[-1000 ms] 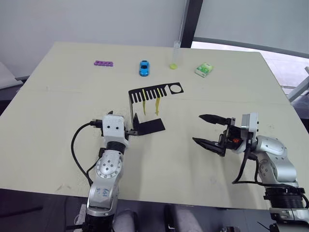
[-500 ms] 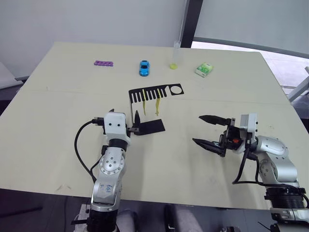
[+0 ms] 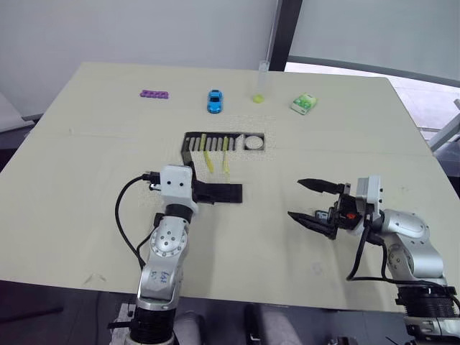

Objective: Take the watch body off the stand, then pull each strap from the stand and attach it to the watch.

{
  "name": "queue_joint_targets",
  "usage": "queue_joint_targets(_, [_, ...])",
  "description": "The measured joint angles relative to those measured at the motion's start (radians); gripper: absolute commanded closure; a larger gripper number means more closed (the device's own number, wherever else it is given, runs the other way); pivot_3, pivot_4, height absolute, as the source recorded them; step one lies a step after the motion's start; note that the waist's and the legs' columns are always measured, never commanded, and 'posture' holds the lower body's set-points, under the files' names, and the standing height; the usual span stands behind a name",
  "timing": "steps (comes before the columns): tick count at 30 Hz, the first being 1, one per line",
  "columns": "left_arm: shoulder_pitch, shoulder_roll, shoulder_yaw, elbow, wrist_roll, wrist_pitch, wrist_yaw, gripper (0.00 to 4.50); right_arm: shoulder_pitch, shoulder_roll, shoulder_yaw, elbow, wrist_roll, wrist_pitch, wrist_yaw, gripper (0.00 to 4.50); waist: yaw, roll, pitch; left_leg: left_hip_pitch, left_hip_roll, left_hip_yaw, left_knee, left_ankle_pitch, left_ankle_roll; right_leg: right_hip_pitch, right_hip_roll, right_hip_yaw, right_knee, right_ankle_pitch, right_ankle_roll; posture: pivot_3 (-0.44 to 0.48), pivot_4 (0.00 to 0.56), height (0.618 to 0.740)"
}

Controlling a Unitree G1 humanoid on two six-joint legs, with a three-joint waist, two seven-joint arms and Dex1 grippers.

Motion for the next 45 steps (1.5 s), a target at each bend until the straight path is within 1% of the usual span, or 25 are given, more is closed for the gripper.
queue_joint_targets(4, [0.000,0.008,-0.003,0.000,0.013,0.000,-0.001,4.46,0.025,0.005,0.000,-0.027,-0.001,0.001,-0.017,0.00,-0.001,0.000,0.000,0.000,0.000,0.000,0.000,0.000,0.000,0.000,0.000,0.000,0.000,0.000,0.000,0.000,0.150,0.740])
queue_joint_targets(7, [0.001,0.017,-0.003,-0.003,0.024,0.002,-0.001,4.46,0.049,0.028,0.001,-0.079,0.001,0.019,-0.061,0.00,-0.001,0.000,0.000,0.000,0.000,0.000,0.000,0.000,0.000,0.000,0.000,0.000,0.000,0.000,0.000,0.000,0.150,0.740])
queue_joint_targets(11, [0.002,0.019,0.000,-0.003,0.025,0.002,-0.002,4.46,0.056,0.135,0.032,-0.192,0.000,0.092,-0.223,0.00,-0.003,0.000,0.000,0.000,0.001,0.000,0.000,0.000,-0.001,0.000,0.000,0.000,0.000,0.000,0.000,0.000,0.150,0.740])
queue_joint_targets(13, [0.000,0.018,0.003,0.001,0.024,-0.003,-0.002,4.46,0.055,0.181,0.068,-0.259,-0.039,0.142,-0.340,0.00,-0.002,0.000,0.000,0.000,0.001,0.000,0.000,0.000,-0.001,0.000,0.000,0.000,0.000,0.000,0.000,0.000,0.150,0.740])
queue_joint_targets(18, [-0.008,-0.011,0.033,0.026,0.013,-0.028,0.011,4.46,0.055,0.244,0.135,-0.348,-0.087,0.220,-0.485,0.00,-0.001,0.000,0.000,-0.001,0.001,0.000,0.000,0.000,-0.001,-0.001,0.000,-0.001,0.000,0.000,0.000,0.000,0.150,0.740])
queue_joint_targets(22, [-0.024,-0.023,0.037,0.050,0.006,-0.041,0.012,4.46,0.025,0.348,0.228,-0.420,-0.121,0.285,-0.608,0.00,-0.002,0.000,0.000,-0.001,0.001,-0.001,-0.001,0.000,-0.001,-0.001,0.000,-0.001,0.000,0.000,0.000,0.000,0.150,0.740])
queue_joint_targets(27, [-0.036,-0.030,0.036,0.072,0.005,-0.059,0.011,4.46,-0.034,0.418,0.296,-0.427,-0.180,0.334,-0.718,0.00,0.000,0.000,0.000,-0.003,0.000,-0.001,0.000,-0.001,0.001,-0.001,-0.002,-0.003,-0.001,0.000,0.000,0.000,0.150,0.740])
queue_joint_targets(33, [-0.038,-0.036,0.039,0.075,0.001,-0.060,0.008,4.46,-0.095,0.474,0.316,-0.368,-0.253,0.339,-0.808,0.00,-0.001,0.000,0.000,-0.003,0.000,-0.001,0.000,-0.001,0.001,-0.002,-0.002,-0.003,0.000,0.000,0.000,0.000,0.150,0.740])
queue_joint_targets(42, [-0.038,-0.038,0.038,0.074,0.000,-0.060,-0.005,4.46,-0.168,0.549,0.318,-0.234,-0.328,0.287,-0.861,0.00,-0.001,0.000,0.000,-0.005,0.000,-0.001,0.000,-0.001,0.001,-0.004,-0.002,-0.003,0.000,0.000,0.000,0.000,0.150,0.740])
queue_joint_targets(45, [-0.038,-0.038,0.038,0.071,0.000,-0.061,-0.008,4.46,-0.186,0.563,0.317,-0.203,-0.346,0.268,-0.873,0.00,0.000,0.000,0.000,-0.007,0.000,-0.001,0.000,-0.001,0.001,-0.006,-0.002,-0.003,0.000,0.000,0.000,0.000,0.150,0.740])
